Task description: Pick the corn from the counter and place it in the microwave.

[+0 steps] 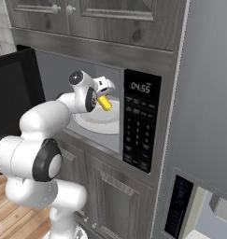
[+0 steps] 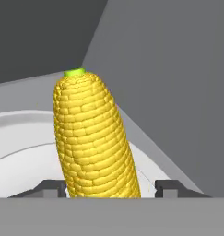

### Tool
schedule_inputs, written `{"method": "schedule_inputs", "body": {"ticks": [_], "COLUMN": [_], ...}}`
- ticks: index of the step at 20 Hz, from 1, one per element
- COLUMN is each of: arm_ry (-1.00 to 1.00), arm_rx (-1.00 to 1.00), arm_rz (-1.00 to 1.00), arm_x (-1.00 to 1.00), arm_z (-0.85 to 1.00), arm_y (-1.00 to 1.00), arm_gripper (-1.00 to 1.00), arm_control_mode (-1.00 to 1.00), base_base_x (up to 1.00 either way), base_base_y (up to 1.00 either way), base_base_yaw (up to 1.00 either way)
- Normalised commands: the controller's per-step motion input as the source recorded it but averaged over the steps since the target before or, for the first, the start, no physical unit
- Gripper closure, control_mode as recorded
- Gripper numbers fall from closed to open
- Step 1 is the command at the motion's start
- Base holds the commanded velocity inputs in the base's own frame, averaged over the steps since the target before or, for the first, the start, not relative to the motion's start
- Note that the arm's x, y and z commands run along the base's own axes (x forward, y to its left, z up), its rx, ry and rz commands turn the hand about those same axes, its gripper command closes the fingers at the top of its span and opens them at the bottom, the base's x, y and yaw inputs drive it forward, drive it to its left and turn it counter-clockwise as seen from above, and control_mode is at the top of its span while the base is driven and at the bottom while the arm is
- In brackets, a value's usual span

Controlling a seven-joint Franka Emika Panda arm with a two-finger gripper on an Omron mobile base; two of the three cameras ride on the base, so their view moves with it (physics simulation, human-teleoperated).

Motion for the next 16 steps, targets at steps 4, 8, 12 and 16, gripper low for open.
{"method": "schedule_inputs", "body": {"ticks": [4,8,12,16], "arm_ry": [0.00,0.00,0.00,0.00], "arm_rx": [0.00,0.00,0.00,0.00], "arm_rz": [0.00,0.00,0.00,0.00], "arm_x": [-0.30,-0.22,0.00,-0.28], "arm_z": [-0.19,-0.08,0.06,0.30], "arm_y": [-0.13,-0.22,-0.07,0.00], "arm_gripper": [-1.00,-1.00,-1.00,-1.00], "arm_control_mode": [-1.00,-1.00,-1.00,-1.00], "base_base_x": [0.00,0.00,0.00,0.00], "base_base_y": [0.00,0.00,0.00,0.00], "base_base_yaw": [0.00,0.00,0.00,0.00]}}
